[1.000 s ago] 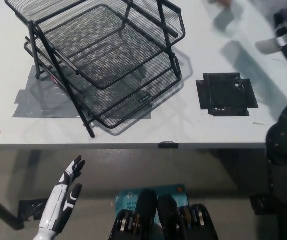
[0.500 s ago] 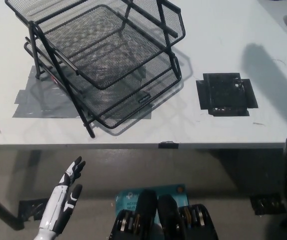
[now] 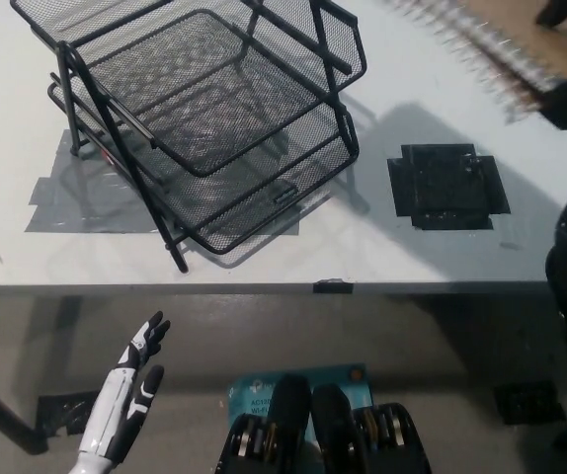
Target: A person hands a notebook to the robot and the robot grabs it with its right hand and places it in the file tray kept in the centre of the desk infront of it.
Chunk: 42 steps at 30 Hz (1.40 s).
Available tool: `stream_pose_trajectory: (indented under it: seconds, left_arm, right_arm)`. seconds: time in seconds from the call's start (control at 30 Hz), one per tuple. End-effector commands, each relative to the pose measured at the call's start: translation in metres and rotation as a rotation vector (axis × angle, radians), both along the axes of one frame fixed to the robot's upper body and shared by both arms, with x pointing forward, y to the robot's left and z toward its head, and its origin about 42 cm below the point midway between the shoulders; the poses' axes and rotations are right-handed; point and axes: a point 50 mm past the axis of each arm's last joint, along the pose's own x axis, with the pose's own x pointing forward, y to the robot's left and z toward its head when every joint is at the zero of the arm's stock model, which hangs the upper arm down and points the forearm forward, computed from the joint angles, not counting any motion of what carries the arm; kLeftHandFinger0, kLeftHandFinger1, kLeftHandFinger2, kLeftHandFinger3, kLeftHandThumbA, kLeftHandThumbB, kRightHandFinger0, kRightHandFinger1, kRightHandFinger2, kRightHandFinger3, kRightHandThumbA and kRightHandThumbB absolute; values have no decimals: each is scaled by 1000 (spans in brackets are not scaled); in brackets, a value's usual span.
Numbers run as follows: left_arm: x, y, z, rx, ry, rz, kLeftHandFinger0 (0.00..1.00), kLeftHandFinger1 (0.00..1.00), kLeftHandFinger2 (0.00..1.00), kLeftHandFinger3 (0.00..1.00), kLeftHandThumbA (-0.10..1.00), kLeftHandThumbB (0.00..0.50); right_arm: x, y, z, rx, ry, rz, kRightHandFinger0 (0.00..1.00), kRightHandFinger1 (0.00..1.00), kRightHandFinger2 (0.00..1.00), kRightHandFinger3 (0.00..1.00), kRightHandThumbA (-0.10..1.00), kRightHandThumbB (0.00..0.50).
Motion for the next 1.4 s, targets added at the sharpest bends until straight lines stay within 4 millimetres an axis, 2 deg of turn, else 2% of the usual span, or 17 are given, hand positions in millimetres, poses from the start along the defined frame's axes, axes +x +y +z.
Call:
stream_pose_trajectory:
  seconds: [0.0, 0.07, 0.1, 0.2, 0.23, 0.27, 0.37, 0.4, 0.47, 0.5, 0.53, 0.63, 0.77, 0.8, 0.97, 1.3, 1.37]
  left_arm:
    - [2, 1, 6, -1, -42, -17, 1000, 1000, 1000, 1000, 1000, 323]
    - [1, 1, 6, 1, -43, -18, 1000, 1000, 1000, 1000, 1000, 318]
    - [1, 1, 5, 5, -44, -17, 1000, 1000, 1000, 1000, 1000, 313]
    - [0, 1, 6, 8, -41, -18, 1000, 1000, 1000, 1000, 1000, 314]
    - [0, 1, 6, 9, -41, -18, 1000, 1000, 1000, 1000, 1000, 314]
    - [1, 1, 6, 12, -39, -21, 1000, 1000, 1000, 1000, 1000, 321]
    - [1, 1, 6, 18, -35, -24, 1000, 1000, 1000, 1000, 1000, 322]
    - [1, 1, 6, 16, -32, -25, 1000, 1000, 1000, 1000, 1000, 325]
    - [1, 1, 7, 17, -31, -27, 1000, 1000, 1000, 1000, 1000, 326]
    - [0, 1, 7, 22, -30, -28, 1000, 1000, 1000, 1000, 1000, 326]
    - [0, 1, 7, 23, -30, -29, 1000, 1000, 1000, 1000, 1000, 325]
    - [0, 1, 6, 23, -30, -29, 1000, 1000, 1000, 1000, 1000, 329]
    - [0, 1, 7, 29, -33, -31, 1000, 1000, 1000, 1000, 1000, 326]
    - [1, 0, 7, 22, -35, -33, 1000, 1000, 1000, 1000, 1000, 336]
    - [1, 0, 8, 17, -31, -41, 1000, 1000, 1000, 1000, 1000, 336]
    - [3, 0, 11, 30, -45, -52, 1000, 1000, 1000, 1000, 1000, 338]
    - [5, -1, 12, 21, -53, -56, 1000, 1000, 1000, 1000, 1000, 332]
  right_arm:
    - [4, 16, 36, -207, -186, -13, 0, 0, 48, 121, 704, 0]
    - [6, 20, 36, -235, -184, -14, 0, 0, 56, 74, 733, 0]
    - [8, 23, 35, -266, -187, -21, 0, 0, 65, 3, 764, 0]
    - [10, 27, 35, -312, -197, -44, 0, 0, 58, 3, 805, 0]
    - [11, 27, 35, -315, -199, -46, 0, 0, 70, 32, 795, 17]
    - [15, 30, 34, -355, -227, -60, 0, 0, 40, 45, 790, 1]
    - [20, 33, 32, -413, -254, -100, 0, 0, 35, 19, 842, 0]
    - [25, 34, 30, -435, -252, -114, 0, 0, 29, 1, 818, 0]
    - [28, 35, 27, -450, -239, -119, 0, 0, 72, 28, 846, 0]
    - [29, 36, 25, -459, -229, -123, 0, 0, 138, 123, 866, 0]
    - [30, 36, 24, -464, -229, -125, 0, 0, 166, 173, 866, 0]
    - [35, 42, 20, -492, -255, -107, 0, 0, 154, 249, 912, 0]
    - [38, 47, 17, -501, -246, -100, 0, 0, 155, 250, 896, 0]
    - [41, 53, 14, -508, -233, -82, 0, 0, 150, 251, 855, 0]
    - [47, 67, 10, -487, -228, -68, 0, 0, 108, 237, 829, 0]
    - [64, 86, 12, -427, -229, -84, 0, 0, 92, 236, 870, 0]
    - [66, 90, 15, -423, -233, -79, 0, 0, 129, 267, 859, 0]
